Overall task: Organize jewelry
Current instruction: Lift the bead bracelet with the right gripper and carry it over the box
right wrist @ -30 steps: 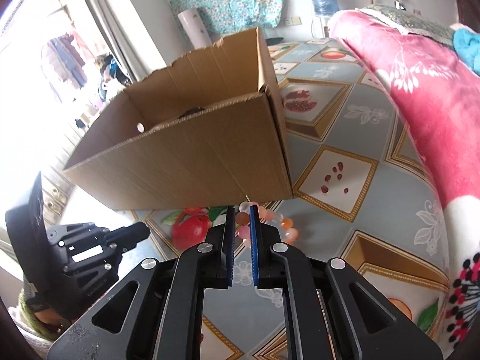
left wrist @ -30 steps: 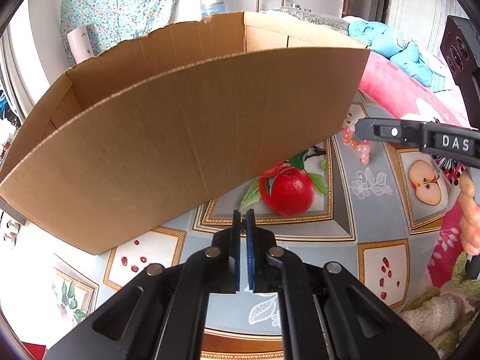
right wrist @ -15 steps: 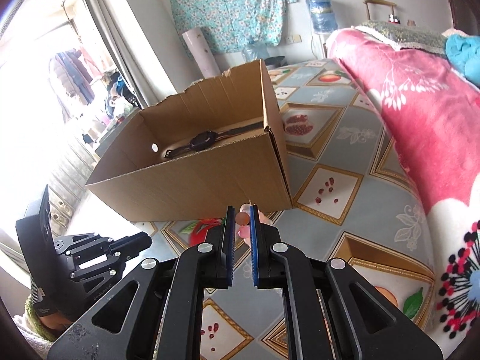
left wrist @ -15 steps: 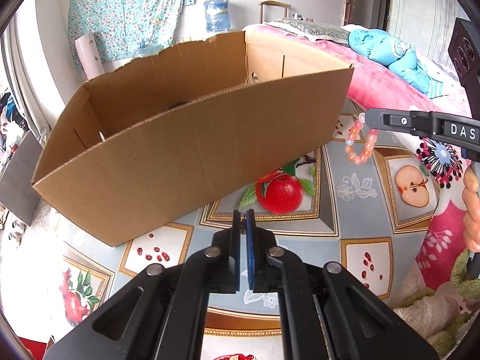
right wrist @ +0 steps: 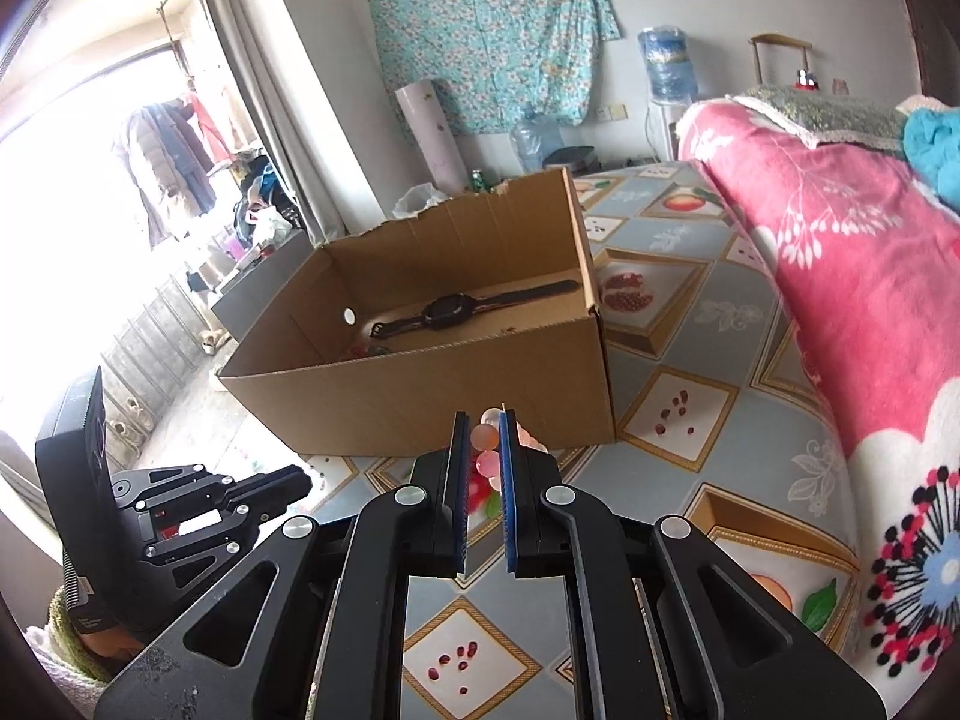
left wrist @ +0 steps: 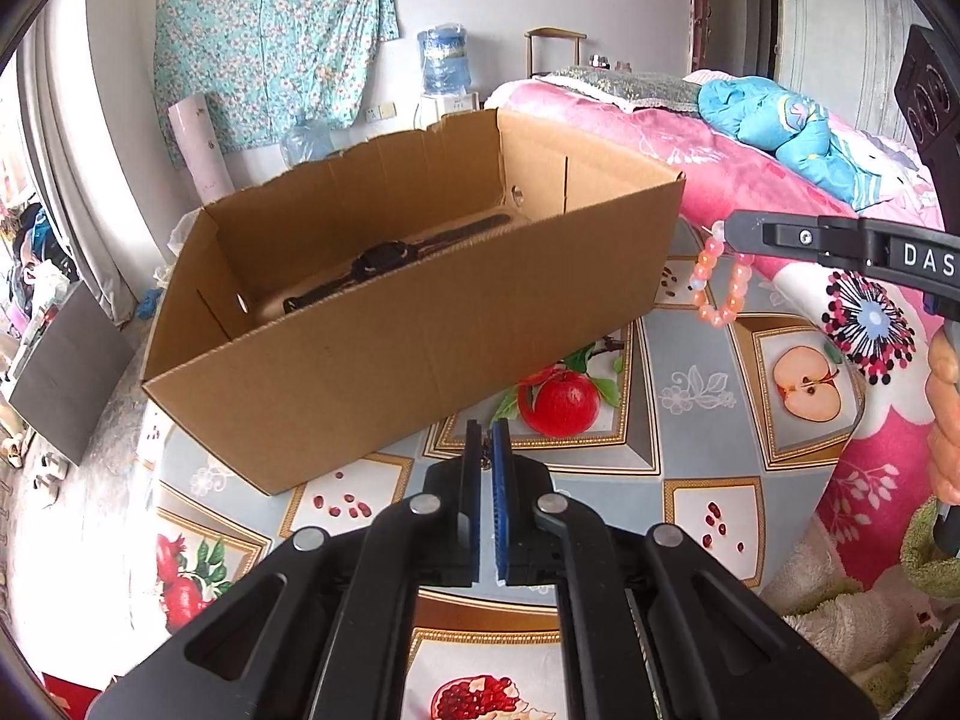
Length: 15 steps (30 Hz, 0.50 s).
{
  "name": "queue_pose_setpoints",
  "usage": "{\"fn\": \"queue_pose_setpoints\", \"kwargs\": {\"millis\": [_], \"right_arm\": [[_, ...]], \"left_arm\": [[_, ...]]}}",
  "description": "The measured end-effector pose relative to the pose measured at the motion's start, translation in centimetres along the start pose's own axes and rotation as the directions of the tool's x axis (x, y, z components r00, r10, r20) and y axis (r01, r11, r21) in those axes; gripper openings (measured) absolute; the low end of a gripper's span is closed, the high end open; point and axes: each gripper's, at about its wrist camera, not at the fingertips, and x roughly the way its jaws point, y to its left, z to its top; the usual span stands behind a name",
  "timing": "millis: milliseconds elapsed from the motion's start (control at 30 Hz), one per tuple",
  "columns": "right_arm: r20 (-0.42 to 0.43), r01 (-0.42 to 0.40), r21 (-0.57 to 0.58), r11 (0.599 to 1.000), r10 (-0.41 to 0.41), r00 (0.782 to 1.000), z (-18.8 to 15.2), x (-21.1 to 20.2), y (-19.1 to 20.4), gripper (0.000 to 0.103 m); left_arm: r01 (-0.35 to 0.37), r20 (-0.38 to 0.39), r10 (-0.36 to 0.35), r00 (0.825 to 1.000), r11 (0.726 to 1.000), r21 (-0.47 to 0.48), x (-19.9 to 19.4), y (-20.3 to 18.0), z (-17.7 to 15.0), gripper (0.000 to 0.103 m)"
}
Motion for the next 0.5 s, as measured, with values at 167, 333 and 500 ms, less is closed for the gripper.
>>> {"fn": "queue_pose_setpoints", "kwargs": {"millis": [167,333,500], "right_arm": [[0.023,-0.009,-0.028,1.000,0.010,1.000,0.3,-0.6,1.1,0.007],[0.049,-0.019,-0.057,0.998,0.021,0.999,0.7,-1.5,2.3,0.007],[0.087,-0.034,-0.102,0.994,0.043,0.995,2.2,-2.5,3.8,0.007]], "left_arm": [[-0.012,0.023,0.012,1.000,1.000,-0.001,-1.0,0.1,0.2,0.003],[-0.021,0.073,0.021,0.997,1.000,0.000,-2.8,0.4,0.6,0.003],[-0.023,0.159,0.024,0.987,1.000,-0.008,-5.6,1.9,2.2,0.003]]}}
